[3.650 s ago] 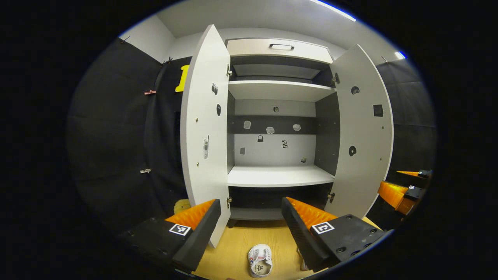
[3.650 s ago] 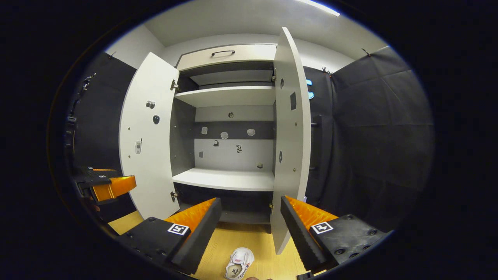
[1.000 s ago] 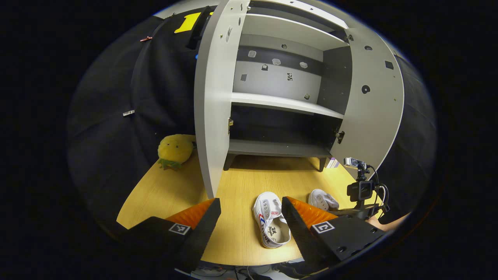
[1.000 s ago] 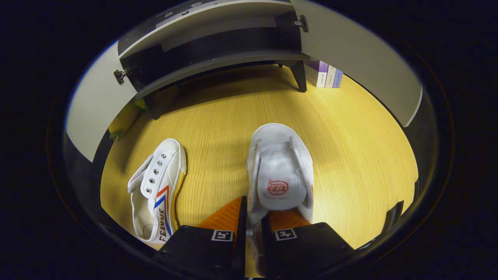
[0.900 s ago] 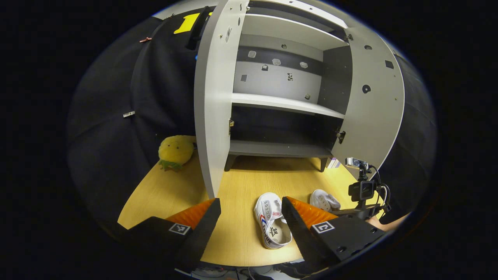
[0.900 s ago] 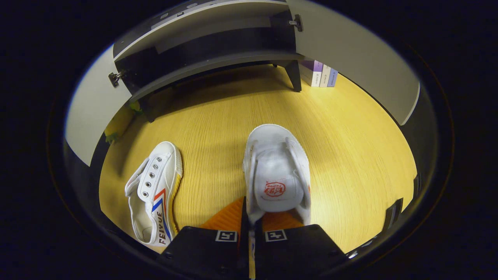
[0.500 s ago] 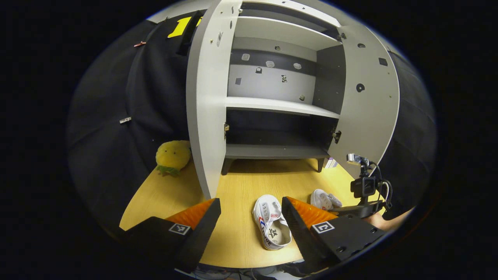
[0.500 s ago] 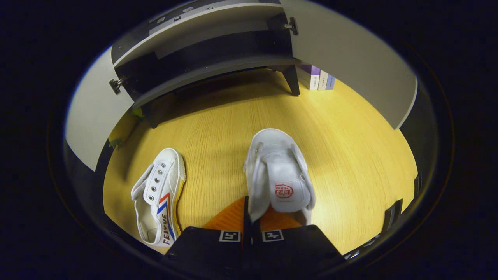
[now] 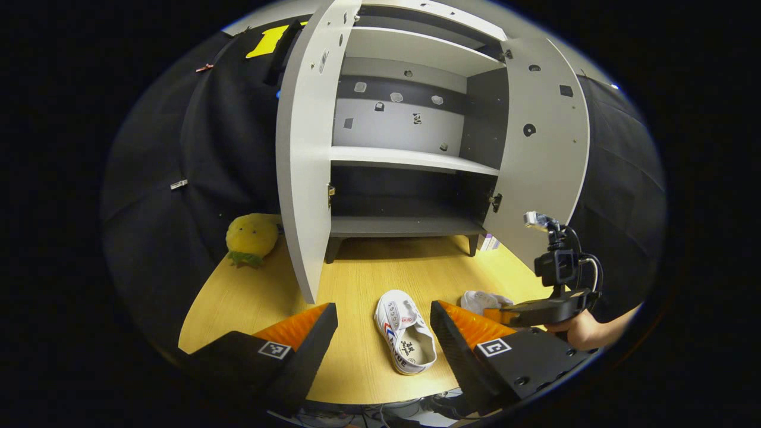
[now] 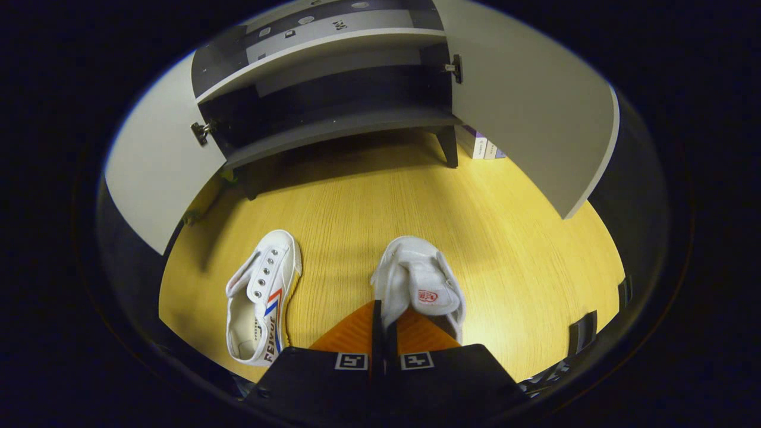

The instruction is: Grab one shoe with the right hand and put it into the shoe cabinet, grab the other shoe with the left hand and put it into the shoe cabinet; then close the right door with the right hand and the left door with the left hand.

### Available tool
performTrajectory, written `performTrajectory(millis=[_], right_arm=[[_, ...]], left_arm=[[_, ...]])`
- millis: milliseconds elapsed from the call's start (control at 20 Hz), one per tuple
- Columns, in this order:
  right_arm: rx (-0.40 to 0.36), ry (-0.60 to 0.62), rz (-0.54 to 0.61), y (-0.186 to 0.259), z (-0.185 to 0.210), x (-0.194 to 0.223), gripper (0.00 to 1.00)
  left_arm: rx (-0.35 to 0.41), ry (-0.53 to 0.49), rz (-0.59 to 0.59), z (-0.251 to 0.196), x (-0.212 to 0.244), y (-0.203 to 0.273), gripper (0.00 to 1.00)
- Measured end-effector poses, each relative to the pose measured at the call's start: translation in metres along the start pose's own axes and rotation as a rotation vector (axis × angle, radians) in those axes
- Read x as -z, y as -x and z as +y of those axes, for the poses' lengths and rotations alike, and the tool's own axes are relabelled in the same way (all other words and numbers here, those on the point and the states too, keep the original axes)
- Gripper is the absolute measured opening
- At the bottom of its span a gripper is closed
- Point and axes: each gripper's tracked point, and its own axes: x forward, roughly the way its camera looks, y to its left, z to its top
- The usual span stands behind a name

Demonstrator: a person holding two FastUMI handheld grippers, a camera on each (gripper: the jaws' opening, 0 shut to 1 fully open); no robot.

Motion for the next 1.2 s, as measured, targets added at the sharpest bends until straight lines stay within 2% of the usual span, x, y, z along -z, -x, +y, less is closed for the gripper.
performTrajectory(millis=[150,550,650,850,950,1200], right_arm=[[0.007,0.075,-0.006,-0.011,0.011,0.013,0.05],[0.068,-0.019,0.036,-0.045,0.016,0.014,0.11],[0.045,-0.013,0.043,-0.036,0.016,0.014,0.05],[0.013,-0.022,0.017,-0.019,0.005,0.001,0.05],[0.003,-0.038,-0.012,-0.006,0.002,-0.013,0.05],[-0.047,0.026,-0.095,0.052,0.016,-0.067,0.05]], left_arm=[[0.003,-0.019,-0.005,0.003,-0.001,0.004,0.98],[-0.018,0.007,0.008,0.006,0.009,0.012,0.98],[-0.021,0.015,0.015,0.006,0.012,0.012,0.98],[-0.009,0.012,0.014,0.005,0.012,0.01,0.98],[-0.003,0.001,0.009,0.006,0.01,0.009,0.98],[0.014,-0.012,-0.007,0.008,0.003,0.007,0.98]])
